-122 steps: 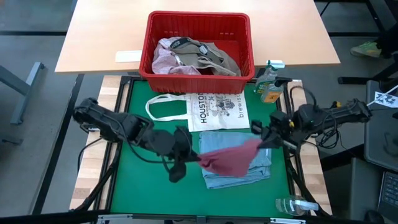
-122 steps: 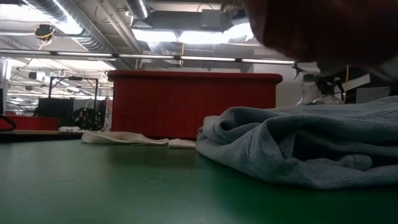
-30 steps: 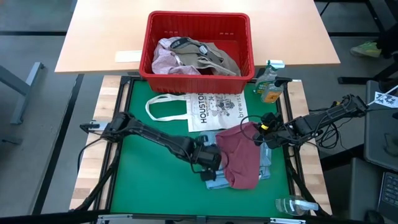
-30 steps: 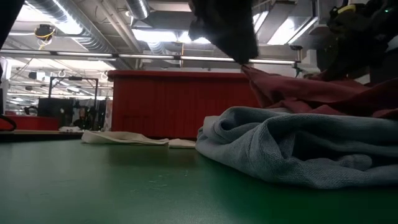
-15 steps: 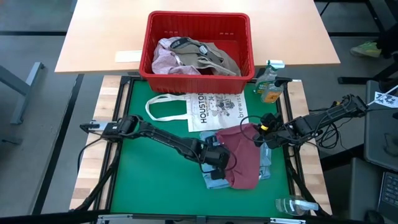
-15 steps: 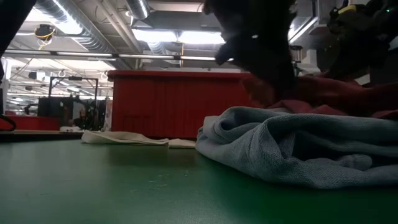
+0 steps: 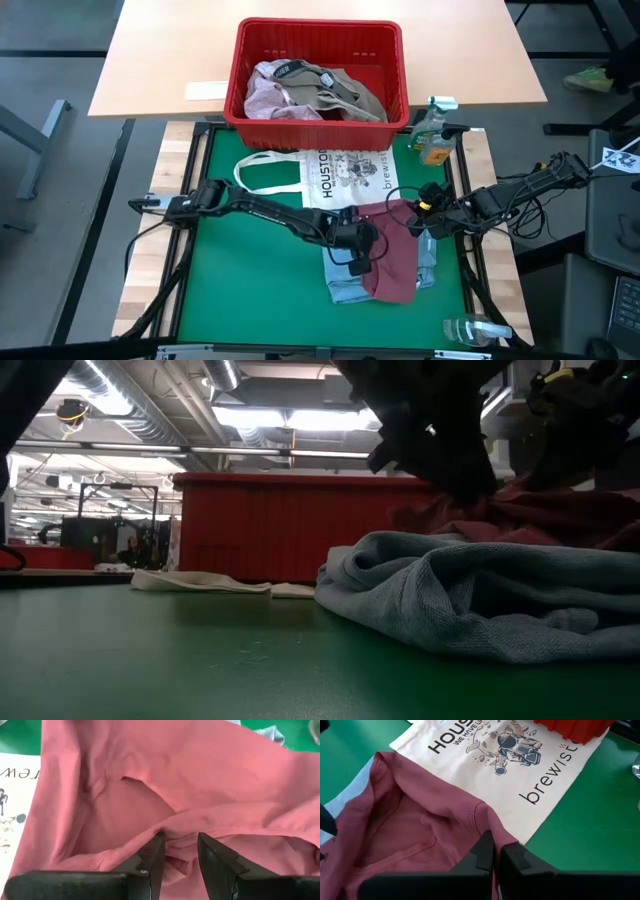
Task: Fold Laundry from Bin
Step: Fold the red underwear from the red laundry basket
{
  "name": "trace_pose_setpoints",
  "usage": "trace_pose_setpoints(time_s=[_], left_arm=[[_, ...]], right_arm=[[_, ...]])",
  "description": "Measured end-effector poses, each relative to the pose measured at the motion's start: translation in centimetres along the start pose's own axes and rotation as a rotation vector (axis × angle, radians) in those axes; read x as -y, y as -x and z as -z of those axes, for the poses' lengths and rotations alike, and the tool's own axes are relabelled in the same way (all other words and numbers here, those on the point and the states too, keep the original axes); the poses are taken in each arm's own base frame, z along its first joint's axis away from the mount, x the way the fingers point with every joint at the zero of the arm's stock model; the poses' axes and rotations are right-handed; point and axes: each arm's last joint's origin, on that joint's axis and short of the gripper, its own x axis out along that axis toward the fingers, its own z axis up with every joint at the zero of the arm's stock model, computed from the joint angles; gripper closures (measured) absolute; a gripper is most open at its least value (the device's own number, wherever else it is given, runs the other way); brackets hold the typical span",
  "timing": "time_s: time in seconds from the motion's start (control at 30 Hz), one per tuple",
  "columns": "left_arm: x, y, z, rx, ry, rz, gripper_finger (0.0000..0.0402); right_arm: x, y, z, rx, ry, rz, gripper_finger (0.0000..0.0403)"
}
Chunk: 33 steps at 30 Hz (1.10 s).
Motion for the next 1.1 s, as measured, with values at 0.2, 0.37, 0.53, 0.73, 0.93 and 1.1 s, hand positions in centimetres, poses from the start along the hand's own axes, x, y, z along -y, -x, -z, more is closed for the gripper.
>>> trace_pose_setpoints(time_s=[0.2,0.37,0.53,0.73,0.93,1.1], left_arm=[[-2.3,-1.3,-0.3,-0.002,0.027,-0.039,0.0292],[-3.3,-1.5,-0.8,0.003,0.051,-0.010,0.0292],[-3.0,-1.1,-0.9,-0.014,0.046,0.039,0.0292],[-1.5,-0.3,-1.0,-0.021,0.026,0.096,0.0292],[-0.9,-0.1,-0.5,-0.040,0.032,0.061,0.0292],[-1.1,-0.1,0.2,-0.098,0.063,-0.016,0.0292]], right_arm=[[0.0,0.0,0.0,0.000,0.000,0.000,0.0391],[0.0,0.0,0.0,0.000,0.000,0.000,0.0391],[0.0,0.0,0.0,-0.007,0.000,-0.003,0.0391],[0.0,0.0,0.0,-0.010,0.000,-0.005,0.0391],[0.0,0.0,0.0,-0.010,0.000,-0.005,0.0391],[0.0,0.0,0.0,-0.010,0.000,-0.005,0.0391]])
